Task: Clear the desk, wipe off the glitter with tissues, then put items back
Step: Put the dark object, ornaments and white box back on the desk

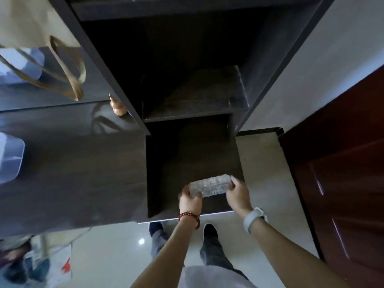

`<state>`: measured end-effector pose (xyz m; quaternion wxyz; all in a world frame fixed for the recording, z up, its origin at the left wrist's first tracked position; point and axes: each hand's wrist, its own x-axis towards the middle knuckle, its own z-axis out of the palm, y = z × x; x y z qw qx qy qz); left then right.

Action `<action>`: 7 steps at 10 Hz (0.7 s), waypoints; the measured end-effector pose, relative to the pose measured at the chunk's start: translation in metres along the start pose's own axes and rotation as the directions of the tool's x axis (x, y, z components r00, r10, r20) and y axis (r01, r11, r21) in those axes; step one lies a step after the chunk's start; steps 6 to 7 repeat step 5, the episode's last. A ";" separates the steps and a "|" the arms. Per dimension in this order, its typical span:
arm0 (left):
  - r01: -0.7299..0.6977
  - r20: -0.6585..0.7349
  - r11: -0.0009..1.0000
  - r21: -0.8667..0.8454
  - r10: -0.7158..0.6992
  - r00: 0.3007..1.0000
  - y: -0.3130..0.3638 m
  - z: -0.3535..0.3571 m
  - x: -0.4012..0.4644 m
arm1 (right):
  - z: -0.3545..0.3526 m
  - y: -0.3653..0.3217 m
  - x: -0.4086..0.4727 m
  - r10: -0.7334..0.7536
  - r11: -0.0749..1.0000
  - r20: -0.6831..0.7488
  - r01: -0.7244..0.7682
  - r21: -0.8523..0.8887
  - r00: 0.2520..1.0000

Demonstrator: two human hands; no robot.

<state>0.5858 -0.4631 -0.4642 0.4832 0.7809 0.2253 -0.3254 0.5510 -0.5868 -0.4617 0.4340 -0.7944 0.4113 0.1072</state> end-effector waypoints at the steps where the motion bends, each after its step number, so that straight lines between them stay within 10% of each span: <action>1: 0.026 -0.026 0.986 -0.163 -0.030 0.999 -0.004 0.006 0.019 | 0.013 -0.001 0.019 -0.012 1.000 0.059 0.012 -0.009 0.998; 7: -0.142 0.022 0.960 0.243 0.141 0.990 0.009 0.004 0.042 | 0.015 -0.003 0.040 -0.124 0.992 0.154 0.123 0.017 0.980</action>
